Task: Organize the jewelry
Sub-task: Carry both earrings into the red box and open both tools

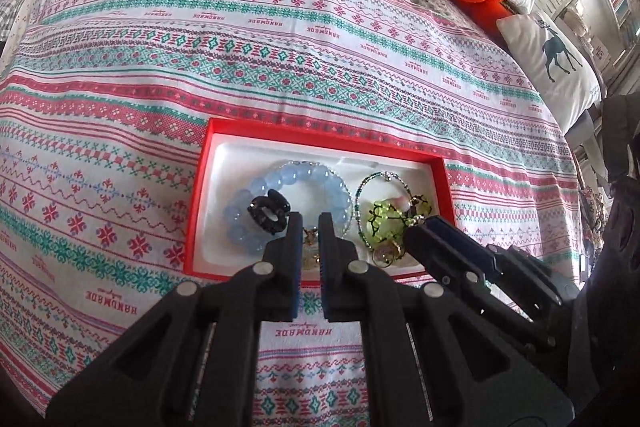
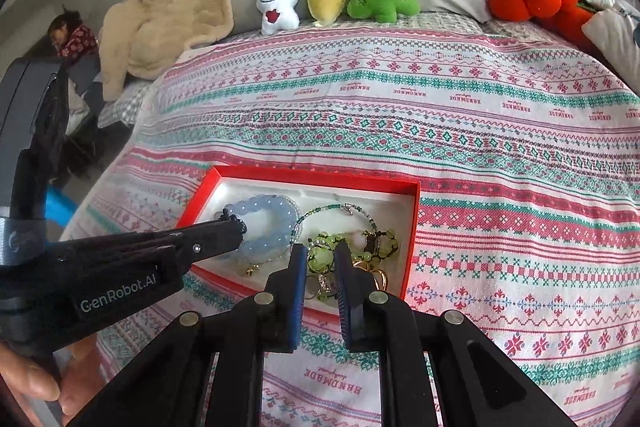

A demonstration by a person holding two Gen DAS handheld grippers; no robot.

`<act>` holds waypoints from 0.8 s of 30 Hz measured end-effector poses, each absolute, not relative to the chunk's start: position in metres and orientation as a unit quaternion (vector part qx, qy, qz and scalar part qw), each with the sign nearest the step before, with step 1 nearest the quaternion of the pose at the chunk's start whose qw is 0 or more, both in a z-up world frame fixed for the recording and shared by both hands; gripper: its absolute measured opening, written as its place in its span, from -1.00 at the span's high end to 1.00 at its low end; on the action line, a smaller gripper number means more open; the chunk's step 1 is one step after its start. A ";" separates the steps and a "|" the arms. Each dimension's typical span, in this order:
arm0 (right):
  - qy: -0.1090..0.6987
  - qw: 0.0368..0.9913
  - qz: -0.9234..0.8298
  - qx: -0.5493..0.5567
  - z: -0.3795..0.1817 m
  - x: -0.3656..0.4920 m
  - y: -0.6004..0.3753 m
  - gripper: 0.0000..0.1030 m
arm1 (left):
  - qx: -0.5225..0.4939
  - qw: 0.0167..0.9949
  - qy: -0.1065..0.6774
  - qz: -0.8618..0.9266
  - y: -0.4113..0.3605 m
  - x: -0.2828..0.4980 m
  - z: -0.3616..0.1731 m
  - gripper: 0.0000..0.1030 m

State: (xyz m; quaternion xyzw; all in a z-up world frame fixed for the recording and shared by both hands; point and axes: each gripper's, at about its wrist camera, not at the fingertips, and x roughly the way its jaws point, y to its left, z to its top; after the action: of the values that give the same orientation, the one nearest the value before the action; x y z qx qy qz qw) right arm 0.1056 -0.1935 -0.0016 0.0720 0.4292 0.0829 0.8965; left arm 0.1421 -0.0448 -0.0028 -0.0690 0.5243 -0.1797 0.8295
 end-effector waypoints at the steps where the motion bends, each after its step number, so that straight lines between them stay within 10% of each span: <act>1: 0.428 0.897 0.082 0.069 -0.002 0.106 -0.193 0.72 | -0.069 0.829 0.525 -0.179 -0.045 0.143 -0.004 0.84; 14: 0.422 0.901 0.082 0.061 -0.001 0.105 -0.192 0.66 | -0.073 0.830 0.524 -0.179 -0.046 0.146 -0.004 0.84; 24: 0.402 0.903 0.109 0.107 0.010 0.099 -0.205 0.50 | -0.072 0.839 0.512 -0.173 -0.033 0.137 0.012 0.29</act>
State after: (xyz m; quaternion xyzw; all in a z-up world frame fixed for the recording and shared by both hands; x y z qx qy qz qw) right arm 0.0990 -0.2047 0.0096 0.1067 0.4024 0.1089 0.9027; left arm 0.1371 -0.0330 0.0119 -0.0716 0.5118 -0.1725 0.8386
